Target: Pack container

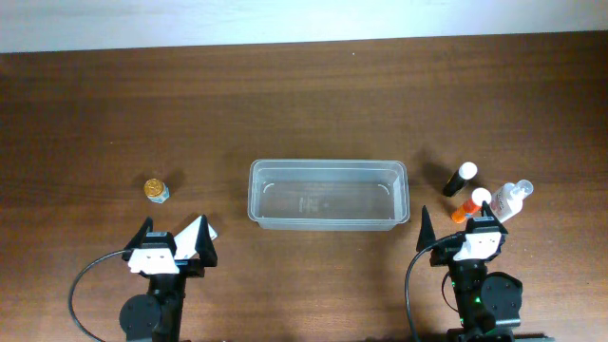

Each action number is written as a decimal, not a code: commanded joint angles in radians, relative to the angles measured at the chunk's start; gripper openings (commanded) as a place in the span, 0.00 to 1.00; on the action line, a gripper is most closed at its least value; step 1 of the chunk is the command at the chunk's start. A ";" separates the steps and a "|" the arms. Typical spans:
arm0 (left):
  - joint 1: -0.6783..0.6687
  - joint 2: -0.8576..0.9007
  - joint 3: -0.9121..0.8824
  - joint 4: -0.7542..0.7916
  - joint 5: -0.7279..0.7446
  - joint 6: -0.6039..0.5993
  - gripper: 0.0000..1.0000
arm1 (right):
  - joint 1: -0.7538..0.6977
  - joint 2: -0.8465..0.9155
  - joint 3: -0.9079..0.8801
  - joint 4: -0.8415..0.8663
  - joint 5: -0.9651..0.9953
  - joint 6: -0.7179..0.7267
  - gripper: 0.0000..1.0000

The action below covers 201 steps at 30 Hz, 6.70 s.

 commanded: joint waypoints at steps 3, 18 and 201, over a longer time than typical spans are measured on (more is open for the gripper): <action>-0.005 -0.007 -0.002 -0.005 0.010 0.009 0.99 | -0.007 -0.007 -0.005 -0.005 0.002 -0.007 0.98; -0.005 -0.007 -0.002 -0.005 0.010 0.009 0.99 | -0.007 -0.007 -0.005 -0.005 0.002 -0.007 0.98; -0.004 1.123 0.952 -0.908 0.078 0.009 0.99 | -0.157 1.727 1.540 -1.149 0.005 0.205 0.69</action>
